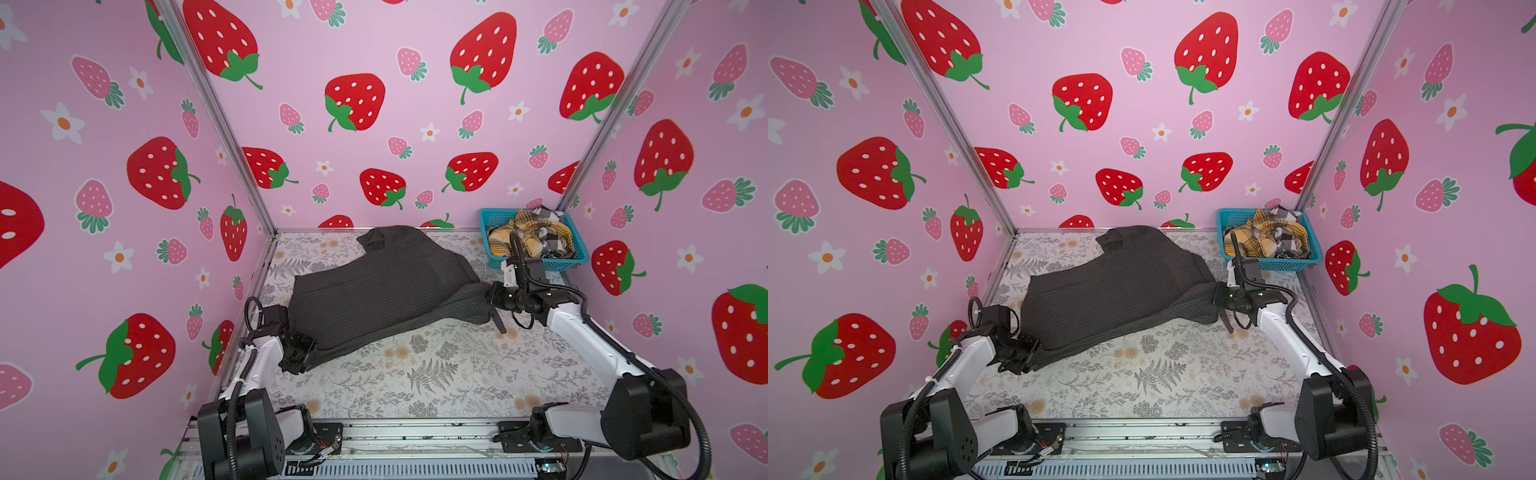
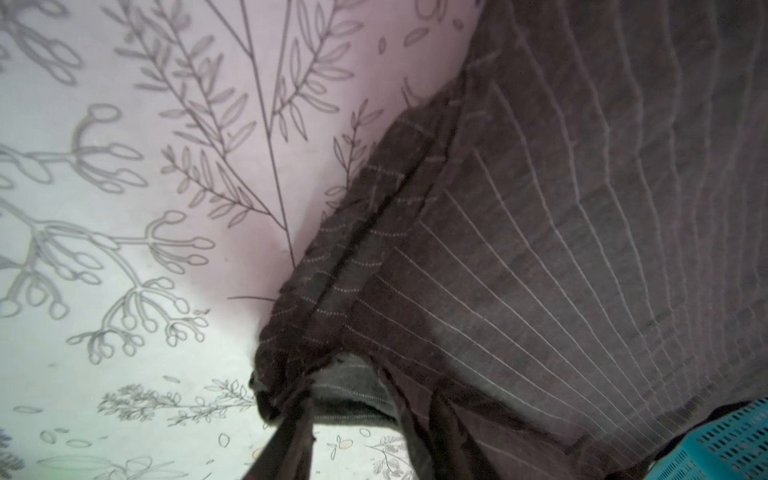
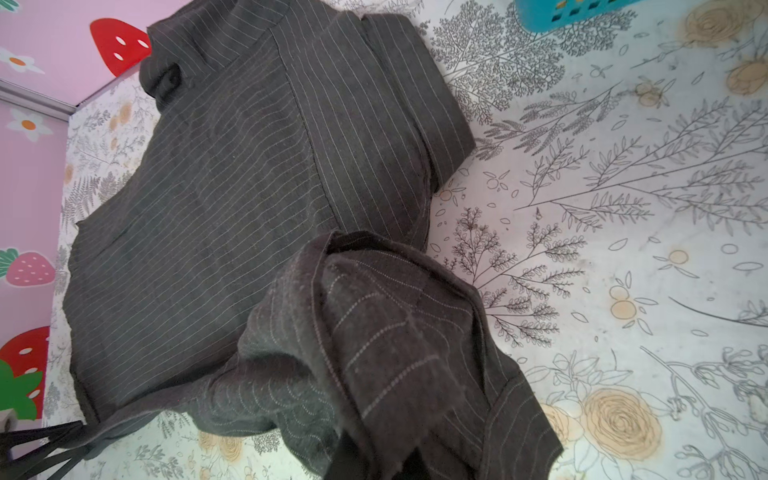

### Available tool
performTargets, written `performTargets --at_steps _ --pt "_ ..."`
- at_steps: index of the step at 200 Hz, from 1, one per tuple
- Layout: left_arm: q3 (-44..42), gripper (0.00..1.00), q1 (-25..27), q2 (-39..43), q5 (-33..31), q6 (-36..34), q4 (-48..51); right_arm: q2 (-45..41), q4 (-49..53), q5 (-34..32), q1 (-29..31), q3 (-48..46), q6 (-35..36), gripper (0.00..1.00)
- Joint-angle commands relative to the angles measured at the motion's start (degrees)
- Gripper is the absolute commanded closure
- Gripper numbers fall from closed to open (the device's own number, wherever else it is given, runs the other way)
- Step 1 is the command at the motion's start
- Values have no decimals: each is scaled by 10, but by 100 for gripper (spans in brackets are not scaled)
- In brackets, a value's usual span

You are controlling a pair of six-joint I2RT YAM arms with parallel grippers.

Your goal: Fold and stack the long sleeve shirts

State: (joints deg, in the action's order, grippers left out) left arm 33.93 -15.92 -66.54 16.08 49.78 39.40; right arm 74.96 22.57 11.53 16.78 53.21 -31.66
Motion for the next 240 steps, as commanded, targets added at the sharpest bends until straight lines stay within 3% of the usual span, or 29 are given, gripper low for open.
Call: performTargets --at_steps 1,20,24,33,95,142,145,151,160,169,176,203,217,229,240 --pt "0 51 0 27 5 -2 48 -5 -7 -6 6 -17 -4 100" --pt "-17 63 0 35 12 7 42 -13 -21 1 11 -36 -12 100" --pt "-19 71 0 33 15 9 36 -14 -23 2 12 -39 -13 100" --pt "-19 100 0 26 22 11 27 -17 -23 4 15 -43 -15 100" --pt "65 100 -2 10 -16 2 67 15 -23 3 19 24 -7 100" --pt "90 100 -7 -96 -26 13 -20 131 -59 9 19 105 3 100" --pt "93 97 -8 -106 -25 13 -27 142 -61 11 19 110 5 100" --pt "100 80 -8 -127 -26 8 -39 163 -63 20 19 123 9 100" --pt "118 60 -8 -160 -35 -1 -46 200 -65 38 20 144 19 77" --pt "139 51 -11 -189 -46 -5 -41 234 -59 55 20 169 34 42" --pt "149 46 -13 -200 -50 -4 -43 253 -53 57 21 187 43 28" --pt "187 36 -24 -167 -78 3 -21 256 -26 24 22 227 69 16" --pt "211 34 -28 -136 -124 0 17 234 -5 2 24 234 76 10" --pt "215 35 -28 -114 -124 -3 32 214 15 -19 32 232 84 7" --pt "206 43 -20 -103 -106 -1 37 193 30 -42 49 220 93 8"
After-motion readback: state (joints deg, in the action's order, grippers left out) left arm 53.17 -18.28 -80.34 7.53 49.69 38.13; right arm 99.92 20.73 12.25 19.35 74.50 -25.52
